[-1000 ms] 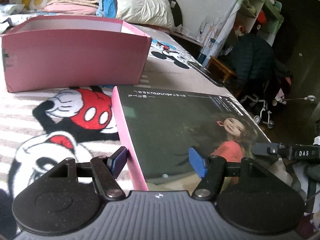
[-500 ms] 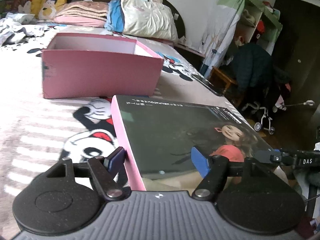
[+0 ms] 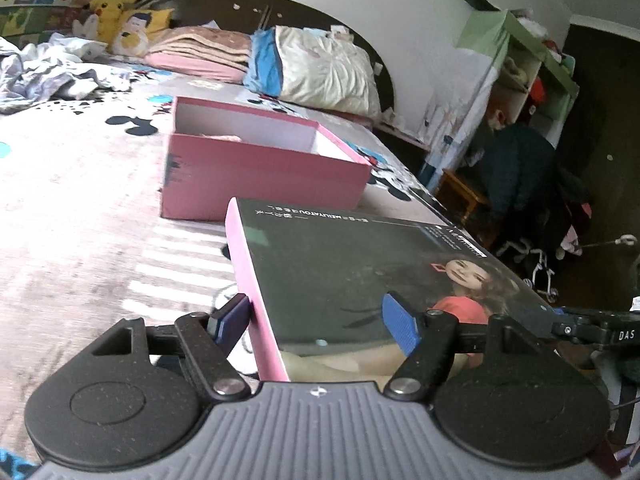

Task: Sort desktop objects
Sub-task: 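Grip the photo book with both grippers and lift it toward the shoebox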

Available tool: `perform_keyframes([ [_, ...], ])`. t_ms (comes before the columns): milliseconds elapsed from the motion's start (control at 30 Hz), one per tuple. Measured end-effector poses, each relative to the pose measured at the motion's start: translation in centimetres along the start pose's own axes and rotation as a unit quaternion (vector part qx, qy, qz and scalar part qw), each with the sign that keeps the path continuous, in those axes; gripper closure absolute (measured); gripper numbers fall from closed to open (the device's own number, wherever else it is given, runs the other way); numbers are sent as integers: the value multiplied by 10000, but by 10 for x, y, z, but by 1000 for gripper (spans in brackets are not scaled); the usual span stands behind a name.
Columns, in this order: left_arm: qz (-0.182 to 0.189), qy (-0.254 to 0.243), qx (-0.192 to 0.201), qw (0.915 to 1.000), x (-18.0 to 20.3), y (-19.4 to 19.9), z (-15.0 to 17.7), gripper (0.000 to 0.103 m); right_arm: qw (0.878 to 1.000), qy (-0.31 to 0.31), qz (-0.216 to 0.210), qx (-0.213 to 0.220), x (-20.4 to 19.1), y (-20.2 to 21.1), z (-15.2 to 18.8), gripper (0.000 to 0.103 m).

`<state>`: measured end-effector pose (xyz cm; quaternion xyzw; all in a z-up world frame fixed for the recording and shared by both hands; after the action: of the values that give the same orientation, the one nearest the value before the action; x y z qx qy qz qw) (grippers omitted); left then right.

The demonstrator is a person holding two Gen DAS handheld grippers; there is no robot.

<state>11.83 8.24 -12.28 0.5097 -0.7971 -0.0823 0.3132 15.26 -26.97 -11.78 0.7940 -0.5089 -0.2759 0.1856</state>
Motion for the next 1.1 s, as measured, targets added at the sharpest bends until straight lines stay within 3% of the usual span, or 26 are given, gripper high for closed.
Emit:
perform_keyframes([
  [600,-312,143,751,9966,-47,41,-27,31,9971,536,-461,280,-64,-17,-33,1],
  [1100,-210,18,1252,9919,-80,25,-78,31,9918,873,-518,781,-86,-42,-96,1],
])
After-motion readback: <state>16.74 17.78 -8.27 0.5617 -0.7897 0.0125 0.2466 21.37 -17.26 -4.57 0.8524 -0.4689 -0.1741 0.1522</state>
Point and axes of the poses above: each gripper's, at about its wrist camera, not at the fingertips, and y roughly against the way its jaws point, x to its right, z to its underside, the point moved 1 cm from there along -y, roughly the way its jaws point, and after that the axes turned 9 degrees about z, right-handed, at the moved point
